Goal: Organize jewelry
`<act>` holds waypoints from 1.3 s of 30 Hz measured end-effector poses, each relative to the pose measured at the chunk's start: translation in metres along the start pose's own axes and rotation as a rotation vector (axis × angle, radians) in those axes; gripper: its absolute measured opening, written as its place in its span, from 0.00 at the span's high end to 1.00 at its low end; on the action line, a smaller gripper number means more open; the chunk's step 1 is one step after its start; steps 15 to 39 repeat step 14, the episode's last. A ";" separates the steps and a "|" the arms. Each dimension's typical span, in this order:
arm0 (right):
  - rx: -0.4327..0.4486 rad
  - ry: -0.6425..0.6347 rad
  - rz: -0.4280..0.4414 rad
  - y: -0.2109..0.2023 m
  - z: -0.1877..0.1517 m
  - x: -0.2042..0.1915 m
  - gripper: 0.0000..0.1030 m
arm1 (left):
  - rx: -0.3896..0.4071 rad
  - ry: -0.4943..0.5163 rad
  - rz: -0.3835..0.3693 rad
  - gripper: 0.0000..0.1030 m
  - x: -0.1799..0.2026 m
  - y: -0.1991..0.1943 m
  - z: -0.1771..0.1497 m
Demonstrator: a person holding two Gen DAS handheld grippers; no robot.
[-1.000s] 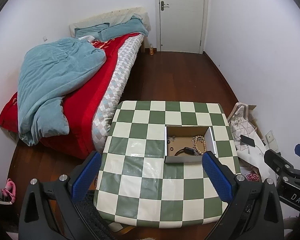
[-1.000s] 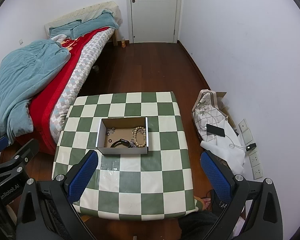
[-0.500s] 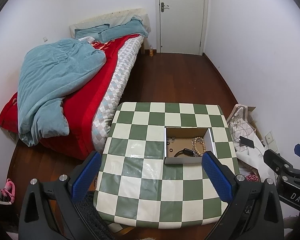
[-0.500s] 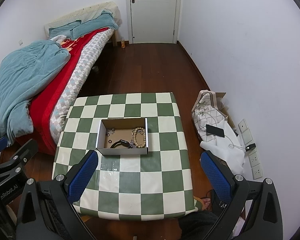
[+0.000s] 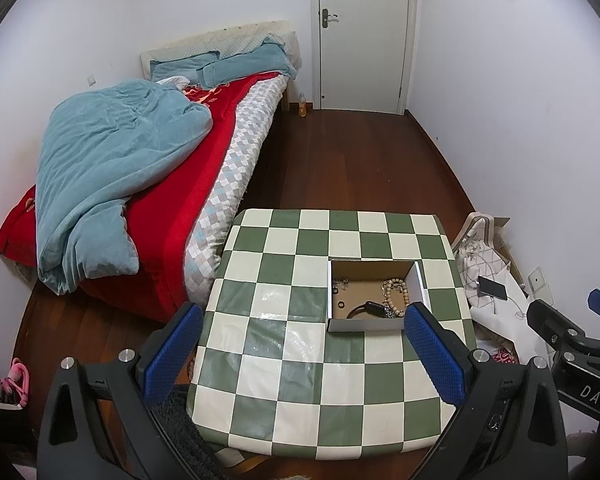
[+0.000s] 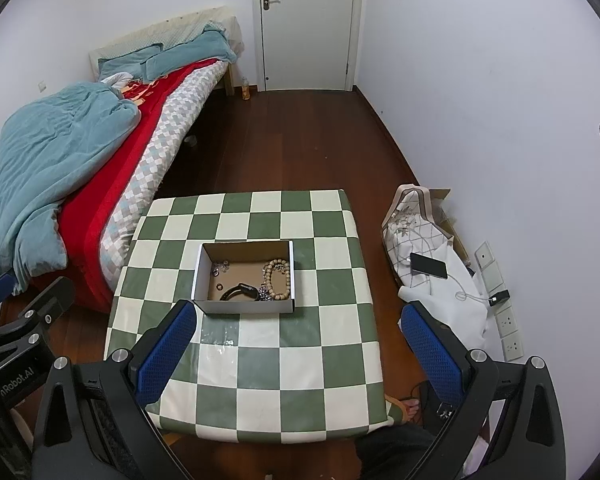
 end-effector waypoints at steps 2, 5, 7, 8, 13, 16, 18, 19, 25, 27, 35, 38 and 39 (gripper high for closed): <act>0.002 0.000 0.001 -0.001 0.000 0.001 0.00 | 0.003 0.000 0.001 0.00 0.001 -0.001 0.002; 0.004 0.000 0.002 -0.002 0.001 0.001 0.00 | 0.004 -0.002 0.001 0.00 0.000 -0.002 0.002; 0.004 0.001 0.002 -0.003 0.001 0.002 0.00 | 0.004 -0.003 0.002 0.00 0.001 -0.002 0.004; 0.003 0.000 0.004 -0.003 0.001 0.002 0.00 | 0.005 -0.002 0.001 0.00 0.000 -0.002 0.002; 0.003 -0.001 0.004 -0.004 0.002 0.002 0.00 | 0.010 -0.002 -0.004 0.00 0.001 -0.003 0.004; 0.003 0.000 0.003 -0.003 0.002 0.002 0.00 | 0.010 -0.003 -0.004 0.00 -0.001 -0.004 0.004; 0.003 0.000 0.003 -0.003 0.002 0.002 0.00 | 0.010 -0.003 -0.004 0.00 -0.001 -0.004 0.004; 0.003 0.000 0.003 -0.003 0.002 0.002 0.00 | 0.010 -0.003 -0.004 0.00 -0.001 -0.004 0.004; 0.003 0.000 0.003 -0.003 0.002 0.002 0.00 | 0.010 -0.003 -0.004 0.00 -0.001 -0.004 0.004; 0.003 0.000 0.003 -0.003 0.002 0.002 0.00 | 0.010 -0.003 -0.004 0.00 -0.001 -0.004 0.004; 0.003 0.000 0.003 -0.003 0.002 0.002 0.00 | 0.010 -0.003 -0.004 0.00 -0.001 -0.004 0.004; 0.003 0.000 0.003 -0.003 0.002 0.002 0.00 | 0.010 -0.003 -0.004 0.00 -0.001 -0.004 0.004; 0.003 0.000 0.003 -0.003 0.002 0.002 0.00 | 0.010 -0.003 -0.004 0.00 -0.001 -0.004 0.004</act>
Point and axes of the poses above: each gripper's, at about its wrist camera, not at the fingertips, and y roughly the way its jaws point, x to its right, z to its top, the point moved 7 cm from there along y, roughly the way its jaws point, and after that the axes turned 10 degrees about -x, right-handed, at the moved point
